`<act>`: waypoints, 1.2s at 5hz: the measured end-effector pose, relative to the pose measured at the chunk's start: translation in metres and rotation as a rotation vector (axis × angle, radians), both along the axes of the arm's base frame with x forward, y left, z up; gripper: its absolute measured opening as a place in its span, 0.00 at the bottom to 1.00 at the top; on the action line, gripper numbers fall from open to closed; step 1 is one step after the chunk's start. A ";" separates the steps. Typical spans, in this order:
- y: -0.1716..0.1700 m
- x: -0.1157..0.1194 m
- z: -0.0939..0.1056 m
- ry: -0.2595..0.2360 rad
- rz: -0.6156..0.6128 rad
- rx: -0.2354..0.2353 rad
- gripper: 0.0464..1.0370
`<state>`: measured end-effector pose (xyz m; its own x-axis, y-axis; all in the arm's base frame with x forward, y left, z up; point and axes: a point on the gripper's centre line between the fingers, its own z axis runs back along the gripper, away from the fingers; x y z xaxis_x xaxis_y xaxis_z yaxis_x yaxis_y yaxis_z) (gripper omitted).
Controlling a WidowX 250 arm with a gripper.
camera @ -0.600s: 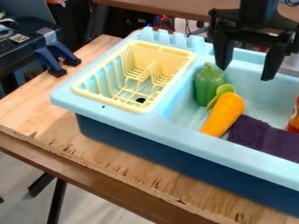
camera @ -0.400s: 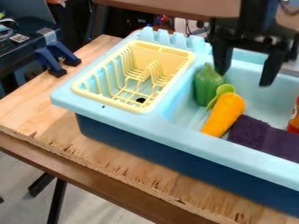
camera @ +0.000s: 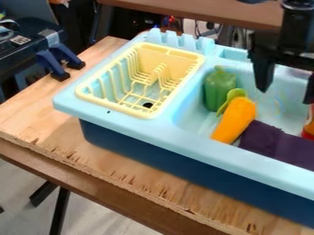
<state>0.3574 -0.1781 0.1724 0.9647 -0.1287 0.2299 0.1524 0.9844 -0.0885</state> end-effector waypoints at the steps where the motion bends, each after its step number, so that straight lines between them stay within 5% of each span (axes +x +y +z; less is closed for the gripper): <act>1: -0.011 0.002 0.010 -0.025 -0.080 -0.054 0.97; 3: -0.025 0.017 0.022 -0.052 -0.120 -0.056 0.97; 6: -0.041 0.037 0.003 -0.003 -0.122 -0.052 0.97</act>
